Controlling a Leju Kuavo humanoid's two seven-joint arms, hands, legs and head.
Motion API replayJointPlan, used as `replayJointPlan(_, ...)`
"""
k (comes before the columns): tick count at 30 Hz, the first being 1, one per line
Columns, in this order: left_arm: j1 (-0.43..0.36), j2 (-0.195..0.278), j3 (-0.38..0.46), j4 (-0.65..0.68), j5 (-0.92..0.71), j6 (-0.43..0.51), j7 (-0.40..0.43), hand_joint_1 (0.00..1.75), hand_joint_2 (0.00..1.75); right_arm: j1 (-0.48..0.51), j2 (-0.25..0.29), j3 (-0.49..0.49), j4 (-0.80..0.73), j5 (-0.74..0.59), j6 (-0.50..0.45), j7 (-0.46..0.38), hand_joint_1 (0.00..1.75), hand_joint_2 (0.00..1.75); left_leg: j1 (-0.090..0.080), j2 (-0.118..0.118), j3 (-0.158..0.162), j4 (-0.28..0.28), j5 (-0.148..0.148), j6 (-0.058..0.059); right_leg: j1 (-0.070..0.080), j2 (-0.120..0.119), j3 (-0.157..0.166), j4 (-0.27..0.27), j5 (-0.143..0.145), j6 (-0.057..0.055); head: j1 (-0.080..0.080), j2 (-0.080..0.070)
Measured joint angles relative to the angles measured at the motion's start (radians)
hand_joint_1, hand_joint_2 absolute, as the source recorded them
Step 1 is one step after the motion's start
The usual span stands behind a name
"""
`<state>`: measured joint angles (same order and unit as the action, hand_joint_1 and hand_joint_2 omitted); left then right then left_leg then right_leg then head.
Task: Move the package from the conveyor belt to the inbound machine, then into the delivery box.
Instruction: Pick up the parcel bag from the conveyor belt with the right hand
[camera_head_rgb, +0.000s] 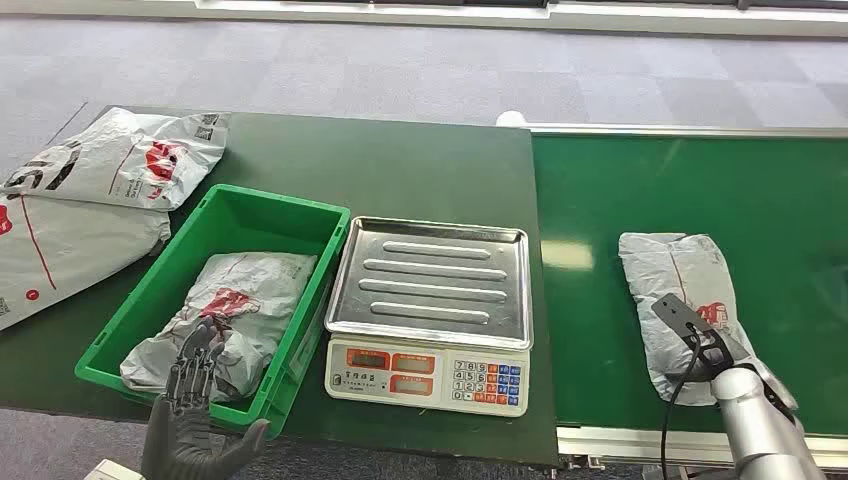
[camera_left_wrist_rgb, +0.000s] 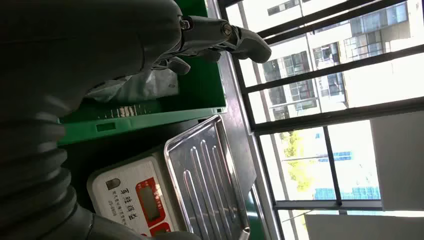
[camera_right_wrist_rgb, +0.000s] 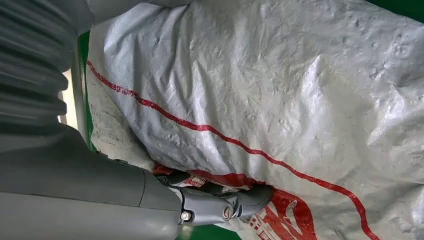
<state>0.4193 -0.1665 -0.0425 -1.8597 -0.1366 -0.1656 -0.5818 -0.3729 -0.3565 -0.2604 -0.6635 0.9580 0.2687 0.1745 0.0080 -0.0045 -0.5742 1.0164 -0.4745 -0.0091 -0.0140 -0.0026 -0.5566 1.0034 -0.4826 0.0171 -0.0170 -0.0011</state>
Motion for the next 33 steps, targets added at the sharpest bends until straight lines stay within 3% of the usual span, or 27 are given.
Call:
replayJointPlan(1,0.0,0.0,0.0,0.0,0.0,0.0,0.001,0.0,1.75,-0.005,-0.001,0.002,0.008,0.002,0.004,0.003,0.0,1.75,0.0,0.0,0.0,0.0,0.0,0.0,0.0,0.0,0.0,0.0,0.0,0.0,0.0,0.0)
replayJointPlan(5,0.001,0.001,-0.001,0.0,-0.001,0.0,0.005,0.0,1.75,-0.032,-0.007,0.019,0.047,0.013,0.028,0.019,1.75,1.75,0.0,0.0,0.004,0.0,-0.001,0.001,0.0,-0.001,0.004,-0.002,-0.001,0.001,0.0,0.0)
replayJointPlan(27,0.004,-0.008,-0.002,0.0,-0.018,-0.014,0.019,0.0,1.75,-0.057,-0.025,0.044,0.073,0.021,0.025,0.026,1.75,1.75,0.0,-0.003,0.008,0.001,-0.001,0.003,0.0,-0.005,0.01,-0.004,0.0,0.003,0.0,0.0)
replayJointPlan(30,0.004,-0.023,-0.001,-0.002,-0.032,-0.044,0.025,0.0,1.75,-0.051,-0.019,0.042,0.063,0.017,-0.058,-0.005,1.75,1.75,0.0,-0.004,0.006,0.001,-0.001,0.004,0.0,-0.006,0.011,-0.004,0.0,0.003,0.0,0.0)
replayJointPlan(33,0.011,-0.048,0.009,-0.017,-0.044,-0.089,0.024,0.0,1.75,-0.017,0.017,0.019,-0.029,-0.035,-0.291,-0.132,1.75,1.75,-0.002,-0.005,-0.004,0.001,0.0,0.004,-0.001,-0.007,0.009,-0.002,0.001,0.004,0.0,0.0)
